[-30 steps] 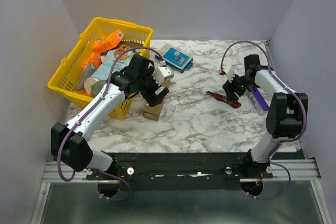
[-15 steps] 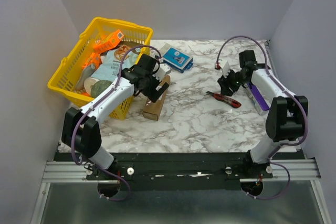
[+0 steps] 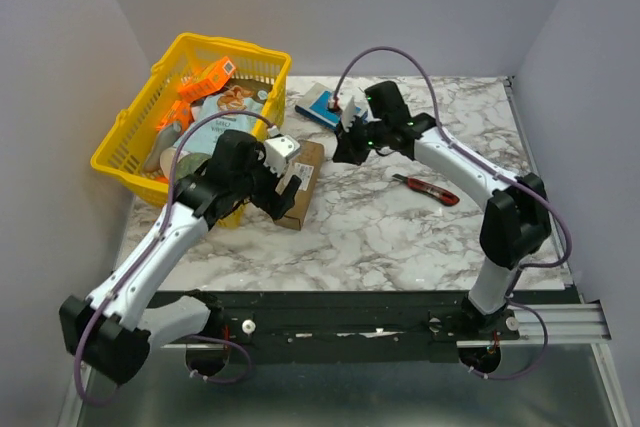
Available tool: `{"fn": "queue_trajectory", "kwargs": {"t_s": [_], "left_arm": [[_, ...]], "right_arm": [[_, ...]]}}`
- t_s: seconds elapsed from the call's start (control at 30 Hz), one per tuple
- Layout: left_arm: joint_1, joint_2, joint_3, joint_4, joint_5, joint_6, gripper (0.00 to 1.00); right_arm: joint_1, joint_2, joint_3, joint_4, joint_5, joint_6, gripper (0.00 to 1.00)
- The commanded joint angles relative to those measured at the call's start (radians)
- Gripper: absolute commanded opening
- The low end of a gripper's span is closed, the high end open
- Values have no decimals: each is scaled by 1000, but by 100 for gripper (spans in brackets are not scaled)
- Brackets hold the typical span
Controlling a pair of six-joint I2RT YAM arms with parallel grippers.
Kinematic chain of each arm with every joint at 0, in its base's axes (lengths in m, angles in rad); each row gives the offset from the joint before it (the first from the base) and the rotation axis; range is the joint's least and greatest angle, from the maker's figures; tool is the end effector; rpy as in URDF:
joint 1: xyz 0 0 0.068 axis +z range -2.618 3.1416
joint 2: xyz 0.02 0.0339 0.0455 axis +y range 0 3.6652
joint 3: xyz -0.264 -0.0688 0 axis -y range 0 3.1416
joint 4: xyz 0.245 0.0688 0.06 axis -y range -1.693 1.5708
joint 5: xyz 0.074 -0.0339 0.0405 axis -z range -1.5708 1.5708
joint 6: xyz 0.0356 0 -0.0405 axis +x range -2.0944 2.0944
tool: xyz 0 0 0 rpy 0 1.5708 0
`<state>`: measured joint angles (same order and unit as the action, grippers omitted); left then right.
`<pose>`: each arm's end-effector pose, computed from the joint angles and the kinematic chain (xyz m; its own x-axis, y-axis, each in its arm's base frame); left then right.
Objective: Unpack the express box
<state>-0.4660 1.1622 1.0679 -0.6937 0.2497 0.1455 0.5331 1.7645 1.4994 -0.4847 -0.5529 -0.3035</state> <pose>0.2115 -0.1162 0.3155 -0.5410 0.4293 -0.7232 0.6767 0.7329 -0.0711 0.3344 0.2190 0.2952 -0.3319 -0.4912 -0.8053 -0.9040 0.4095 0.1228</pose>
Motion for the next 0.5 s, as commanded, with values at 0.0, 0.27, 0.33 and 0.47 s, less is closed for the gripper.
{"fn": "queue_trajectory", "kwargs": {"t_s": [0.0,0.27,0.33,0.47], "left_arm": [[0,-196,-74,140,-13,22,99],[12,-217,-62,97,-92,59,99],[13,-214,-48,95,-86,60,99],[15,-203,-36,103,-86,69,99]], "right_arm": [[106,110,94,54,19,93,4],[188,242,159,66,116,24,1],[191,262,144,78,136,17,1],[192,280,104,90,194,-19,1]]}}
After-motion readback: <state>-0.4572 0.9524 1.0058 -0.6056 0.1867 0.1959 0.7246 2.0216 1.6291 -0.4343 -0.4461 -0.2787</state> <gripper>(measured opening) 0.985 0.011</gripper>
